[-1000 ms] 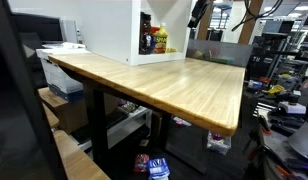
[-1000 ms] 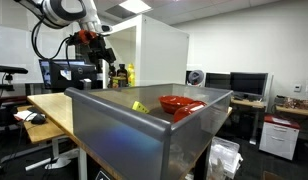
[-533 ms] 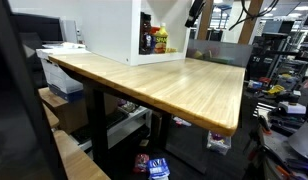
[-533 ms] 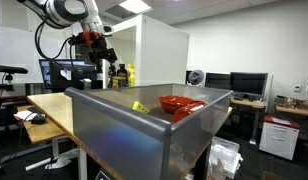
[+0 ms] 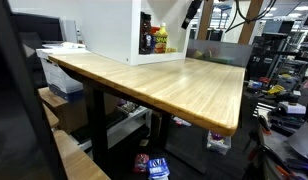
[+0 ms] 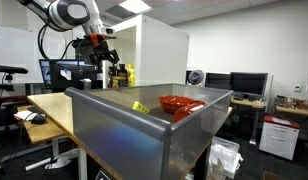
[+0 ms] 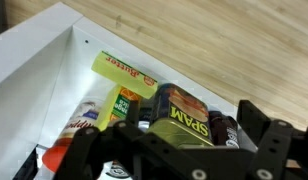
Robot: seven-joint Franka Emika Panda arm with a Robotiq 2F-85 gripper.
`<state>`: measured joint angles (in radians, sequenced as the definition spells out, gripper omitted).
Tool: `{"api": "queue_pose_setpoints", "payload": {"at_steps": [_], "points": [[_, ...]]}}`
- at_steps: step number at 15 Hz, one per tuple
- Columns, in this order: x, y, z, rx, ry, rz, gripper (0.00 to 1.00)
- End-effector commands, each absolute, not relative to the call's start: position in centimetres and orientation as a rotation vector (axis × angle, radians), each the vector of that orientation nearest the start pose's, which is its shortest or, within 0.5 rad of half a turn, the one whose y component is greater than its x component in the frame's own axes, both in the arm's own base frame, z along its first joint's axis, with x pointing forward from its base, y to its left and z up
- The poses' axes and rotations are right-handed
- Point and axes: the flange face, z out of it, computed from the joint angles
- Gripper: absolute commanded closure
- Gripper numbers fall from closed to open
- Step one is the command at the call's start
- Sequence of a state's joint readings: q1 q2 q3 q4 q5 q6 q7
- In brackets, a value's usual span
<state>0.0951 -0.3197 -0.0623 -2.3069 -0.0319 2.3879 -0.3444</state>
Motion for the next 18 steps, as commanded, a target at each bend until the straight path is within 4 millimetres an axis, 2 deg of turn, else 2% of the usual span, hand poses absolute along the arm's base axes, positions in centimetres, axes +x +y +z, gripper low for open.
{"api": "queue_pose_setpoints", "payload": {"at_steps": [1, 5, 9, 14, 18], "points": [[50.3, 1.9, 50.3, -3.047, -0.757, -0.697, 0.0], [51.0, 2.7, 48.8, -3.052, -0.804, -0.803, 0.0], [51.4, 3.4, 47.7, -3.048, -0.997, -0.935, 0.0], [51.4, 3.7, 46.0, -2.991, -1.304, -0.874, 0.0], [51.5, 3.5, 45.6, -2.946, -1.517, -0.87, 0.0]]}}
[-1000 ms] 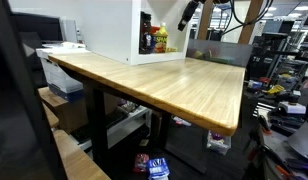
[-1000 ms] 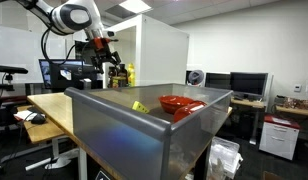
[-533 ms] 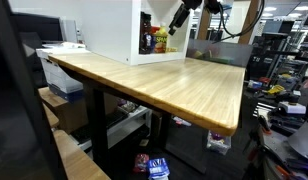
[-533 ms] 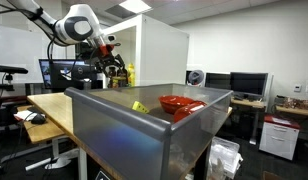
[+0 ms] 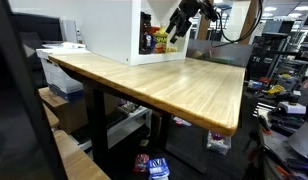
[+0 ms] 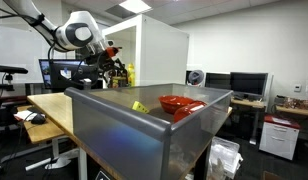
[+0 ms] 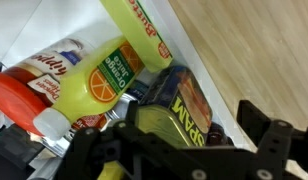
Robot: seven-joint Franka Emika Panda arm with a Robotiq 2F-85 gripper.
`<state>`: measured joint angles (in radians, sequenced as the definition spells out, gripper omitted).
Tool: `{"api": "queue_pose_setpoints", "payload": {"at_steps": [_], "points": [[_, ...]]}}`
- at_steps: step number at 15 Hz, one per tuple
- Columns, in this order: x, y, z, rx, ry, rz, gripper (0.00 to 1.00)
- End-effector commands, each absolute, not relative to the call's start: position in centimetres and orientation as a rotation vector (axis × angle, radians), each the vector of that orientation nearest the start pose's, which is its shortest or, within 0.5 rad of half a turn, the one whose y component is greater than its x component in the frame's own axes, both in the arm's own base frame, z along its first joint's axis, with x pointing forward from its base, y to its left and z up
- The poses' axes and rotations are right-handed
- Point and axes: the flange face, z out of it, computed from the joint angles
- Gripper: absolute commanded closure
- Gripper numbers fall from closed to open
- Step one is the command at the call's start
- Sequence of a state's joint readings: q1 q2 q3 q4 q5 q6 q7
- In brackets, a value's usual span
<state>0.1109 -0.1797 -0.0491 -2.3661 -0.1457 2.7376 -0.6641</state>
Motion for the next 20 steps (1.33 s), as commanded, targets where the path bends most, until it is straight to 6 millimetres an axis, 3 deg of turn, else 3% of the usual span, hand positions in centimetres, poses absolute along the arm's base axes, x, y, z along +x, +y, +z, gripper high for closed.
{"api": "queue_pose_setpoints", "payload": {"at_steps": [1, 8, 20], "points": [[51.5, 3.5, 45.7, -2.939, -1.549, -0.887, 0.0], [51.5, 3.7, 45.9, -2.912, -1.601, -1.061, 0.0], [55.2, 4.7, 45.1, -2.891, -1.752, -1.04, 0.0]]}}
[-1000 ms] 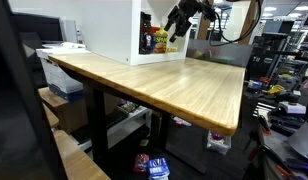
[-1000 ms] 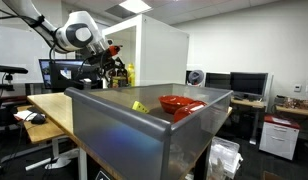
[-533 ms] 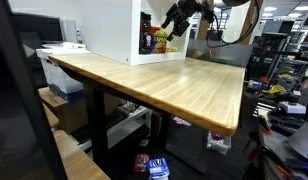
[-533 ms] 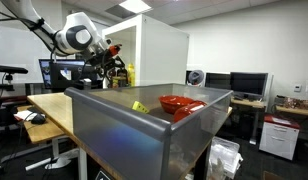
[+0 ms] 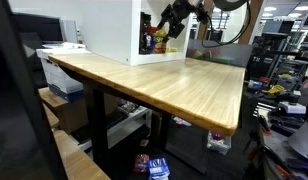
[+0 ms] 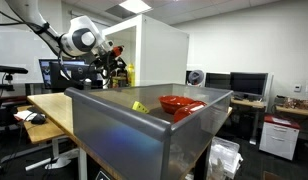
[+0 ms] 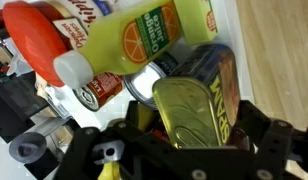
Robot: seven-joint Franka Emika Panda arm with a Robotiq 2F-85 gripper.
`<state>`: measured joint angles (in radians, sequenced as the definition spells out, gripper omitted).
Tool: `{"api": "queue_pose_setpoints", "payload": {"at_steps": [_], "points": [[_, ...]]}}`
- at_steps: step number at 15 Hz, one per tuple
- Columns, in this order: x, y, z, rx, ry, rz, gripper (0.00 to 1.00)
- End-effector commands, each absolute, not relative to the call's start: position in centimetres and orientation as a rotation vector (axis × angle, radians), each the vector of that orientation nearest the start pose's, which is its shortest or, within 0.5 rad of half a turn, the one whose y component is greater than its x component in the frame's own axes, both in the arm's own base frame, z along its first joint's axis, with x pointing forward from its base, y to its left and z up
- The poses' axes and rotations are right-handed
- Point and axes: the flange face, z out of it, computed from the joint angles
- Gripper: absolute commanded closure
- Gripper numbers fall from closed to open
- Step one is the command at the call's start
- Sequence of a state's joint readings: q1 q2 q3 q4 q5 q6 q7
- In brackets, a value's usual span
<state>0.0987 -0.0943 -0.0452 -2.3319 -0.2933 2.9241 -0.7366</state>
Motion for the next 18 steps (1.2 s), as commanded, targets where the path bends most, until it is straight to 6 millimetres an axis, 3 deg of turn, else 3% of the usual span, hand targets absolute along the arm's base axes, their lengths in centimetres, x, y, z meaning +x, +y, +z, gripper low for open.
{"api": "queue_pose_setpoints", "payload": {"at_steps": [1, 12, 14, 18], "points": [[55.5, 4.8, 45.0, -2.889, -1.765, -1.037, 0.0], [56.5, 5.9, 42.3, -2.823, -1.895, -0.867, 0.0], [56.4, 5.9, 42.1, -2.813, -1.912, -0.836, 0.25], [56.3, 5.7, 42.7, -2.811, -1.9, -0.785, 0.43]]}}
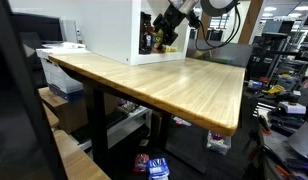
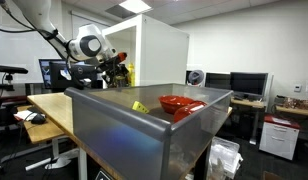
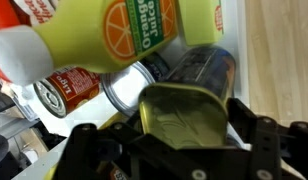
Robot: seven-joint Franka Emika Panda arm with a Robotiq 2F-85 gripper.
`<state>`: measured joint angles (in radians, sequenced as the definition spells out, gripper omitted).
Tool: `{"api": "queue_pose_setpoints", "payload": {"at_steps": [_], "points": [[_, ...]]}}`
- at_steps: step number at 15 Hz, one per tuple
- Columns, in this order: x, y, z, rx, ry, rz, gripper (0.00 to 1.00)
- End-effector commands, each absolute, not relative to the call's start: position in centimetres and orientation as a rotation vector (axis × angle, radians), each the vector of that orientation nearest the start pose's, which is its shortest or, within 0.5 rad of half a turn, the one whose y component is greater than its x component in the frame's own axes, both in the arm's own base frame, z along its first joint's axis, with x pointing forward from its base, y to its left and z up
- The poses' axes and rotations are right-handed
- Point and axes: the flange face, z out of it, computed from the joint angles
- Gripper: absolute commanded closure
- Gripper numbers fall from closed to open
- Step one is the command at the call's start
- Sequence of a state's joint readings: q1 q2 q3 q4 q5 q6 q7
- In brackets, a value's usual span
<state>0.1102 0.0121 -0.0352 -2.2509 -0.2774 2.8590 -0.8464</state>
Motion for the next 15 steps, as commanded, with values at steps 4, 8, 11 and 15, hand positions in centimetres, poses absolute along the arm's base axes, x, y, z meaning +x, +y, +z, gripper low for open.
{"api": "queue_pose_setpoints", "payload": {"at_steps": [4, 8, 11, 15], "points": [[56.2, 5.6, 42.9, -2.813, -1.883, -0.695, 0.67], [55.4, 5.5, 44.0, -2.811, -1.858, -0.614, 0.67], [54.5, 5.1, 44.9, -2.804, -1.851, -0.513, 0.67], [53.4, 4.5, 45.4, -2.817, -1.843, -0.408, 0.67]]}}
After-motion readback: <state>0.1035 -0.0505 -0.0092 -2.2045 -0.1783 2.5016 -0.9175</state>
